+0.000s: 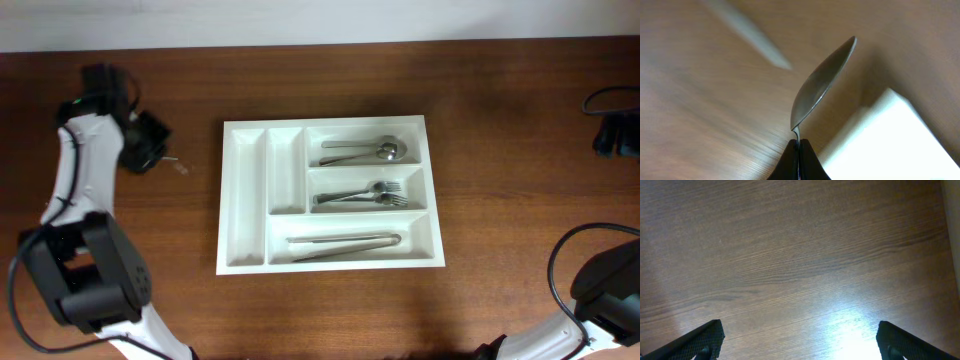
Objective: Pack container
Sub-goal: 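Carry the spoon into the tray's narrow left compartment and release it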
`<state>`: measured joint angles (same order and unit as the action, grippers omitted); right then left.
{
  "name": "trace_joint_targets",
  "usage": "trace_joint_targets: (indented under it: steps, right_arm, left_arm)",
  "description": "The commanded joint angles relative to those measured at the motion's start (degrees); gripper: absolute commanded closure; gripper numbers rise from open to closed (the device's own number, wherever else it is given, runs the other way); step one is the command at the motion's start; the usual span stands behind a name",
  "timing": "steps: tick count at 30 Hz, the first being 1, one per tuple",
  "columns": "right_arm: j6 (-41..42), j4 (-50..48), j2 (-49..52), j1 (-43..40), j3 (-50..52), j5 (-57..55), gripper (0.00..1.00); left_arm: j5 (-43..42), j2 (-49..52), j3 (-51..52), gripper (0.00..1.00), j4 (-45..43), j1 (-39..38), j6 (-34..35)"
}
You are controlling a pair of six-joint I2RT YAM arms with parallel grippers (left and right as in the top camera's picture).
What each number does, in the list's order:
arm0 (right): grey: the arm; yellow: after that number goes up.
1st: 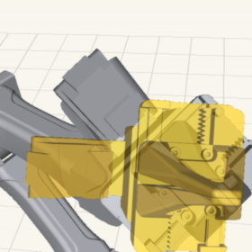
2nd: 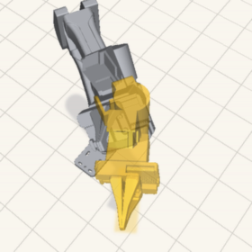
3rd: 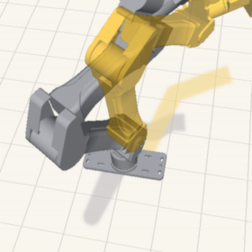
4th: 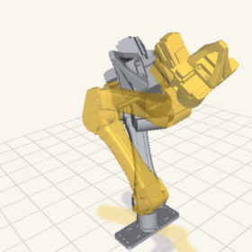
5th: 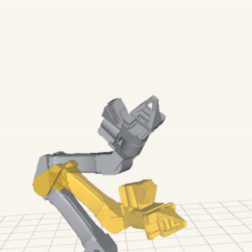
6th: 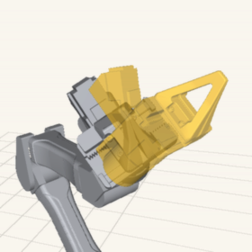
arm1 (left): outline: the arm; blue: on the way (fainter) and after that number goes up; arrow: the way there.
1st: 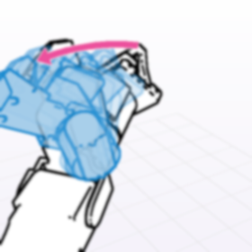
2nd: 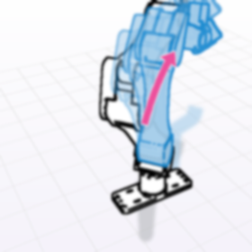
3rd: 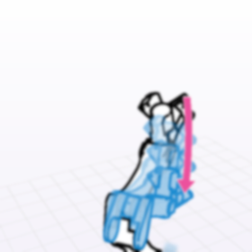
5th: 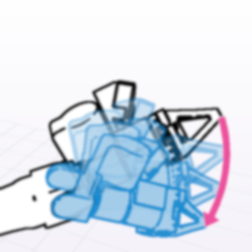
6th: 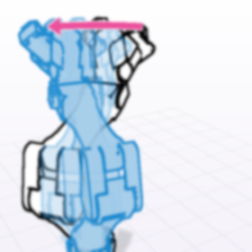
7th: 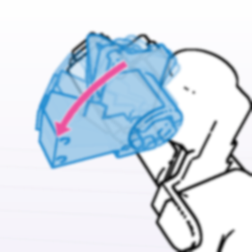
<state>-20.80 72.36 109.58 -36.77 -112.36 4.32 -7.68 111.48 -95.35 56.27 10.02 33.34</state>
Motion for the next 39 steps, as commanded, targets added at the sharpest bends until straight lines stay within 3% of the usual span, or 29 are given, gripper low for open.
trace_joint_targets:
  steps: [1,5,13,19,24,39]
  right_arm:
    - [0.46,0.02,-0.09,-0.37,-0.02,-0.11,0.01]
    - [0.46,0.0,-0.09,-0.37,-0.02,-0.11,0.01]
    - [0.46,0.02,-0.09,-0.37,-0.02,-0.11,0.01]
    - [0.46,0.0,-0.09,-0.37,-0.02,-0.11,0.01]
    - [0.46,0.0,-0.09,-0.37,-0.02,-0.09,0.01]
    - [0.46,0.0,-0.09,-0.37,-0.02,-0.09,0.01]
  left_arm:
    - [-4.81,-2.69,-1.86,0.98,0.04,-6.27,-7.72]
    - [-3.82,-2.86,-3.08,0.98,-0.5,-14.03,-12.68]
    - [6.29,-2.86,-3.06,0.98,2.58,-23.32,-19.12]
    - [13.66,-2.86,-3.04,0.98,10.29,-23.91,-19.08]
    - [14.97,-2.86,-1.73,0.98,14.27,-22.93,-19.1]
    - [10.21,-2.86,6.62,0.98,10.45,-22.99,-18.08]
